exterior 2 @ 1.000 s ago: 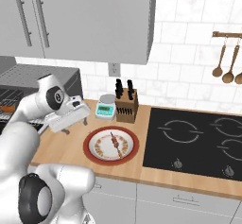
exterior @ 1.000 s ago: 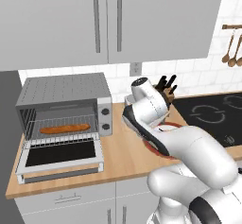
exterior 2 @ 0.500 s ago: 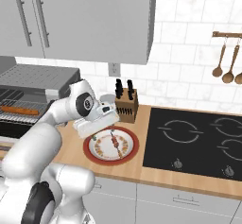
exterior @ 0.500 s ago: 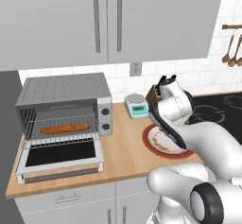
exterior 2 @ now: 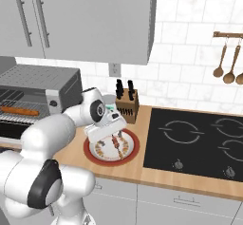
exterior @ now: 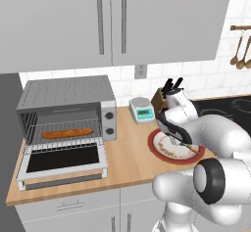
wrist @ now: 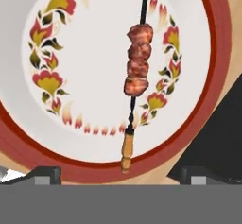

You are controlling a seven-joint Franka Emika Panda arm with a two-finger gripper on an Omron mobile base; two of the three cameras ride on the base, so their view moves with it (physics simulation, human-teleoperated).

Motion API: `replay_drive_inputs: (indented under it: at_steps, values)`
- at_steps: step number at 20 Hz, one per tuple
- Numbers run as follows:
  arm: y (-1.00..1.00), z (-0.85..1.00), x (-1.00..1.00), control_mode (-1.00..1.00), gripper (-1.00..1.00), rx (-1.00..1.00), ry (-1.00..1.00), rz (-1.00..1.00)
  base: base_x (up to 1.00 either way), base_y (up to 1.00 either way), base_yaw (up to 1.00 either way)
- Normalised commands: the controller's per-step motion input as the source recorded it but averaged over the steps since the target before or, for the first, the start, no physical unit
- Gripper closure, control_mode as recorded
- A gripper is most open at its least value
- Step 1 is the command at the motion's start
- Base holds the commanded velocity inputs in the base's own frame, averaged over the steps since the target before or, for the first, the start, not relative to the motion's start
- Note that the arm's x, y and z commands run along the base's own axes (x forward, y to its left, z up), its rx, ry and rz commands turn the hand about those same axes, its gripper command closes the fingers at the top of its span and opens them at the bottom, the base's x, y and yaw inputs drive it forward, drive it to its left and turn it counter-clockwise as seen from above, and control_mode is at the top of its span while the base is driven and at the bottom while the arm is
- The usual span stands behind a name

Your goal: Pick up the kebab skewer and baguette bread, and place them inside the toaster oven. Close the toaster oven door and start by setting the timer.

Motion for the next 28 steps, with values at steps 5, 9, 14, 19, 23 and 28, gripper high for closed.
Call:
replay_drive_inputs:
  at_steps: [5, 9, 14, 19, 23, 28]
  values:
    - [-0.01, -0.34, 0.24, -1.0, -1.0, 0.04, 0.01, 0.0, 0.0, 0.0, 0.0]
    - [0.0, -0.37, 0.19, -1.0, -1.0, 0.05, 0.01, 0.0, 0.0, 0.0, 0.0]
    - [-0.01, -0.19, 0.13, -1.0, -1.0, 0.04, 0.0, 0.0, 0.0, 0.0, 0.0]
    - [-0.07, -0.16, 0.13, -1.0, -1.0, 0.03, 0.0, 0.0, 0.0, 0.0, 0.0]
    - [-0.13, -0.18, 0.16, -1.0, -1.0, 0.01, 0.0, 0.0, 0.0, 0.0, 0.0]
    - [-0.02, -0.19, 0.17, -1.0, -1.0, 0.01, 0.0, 0.0, 0.0, 0.0, 0.0]
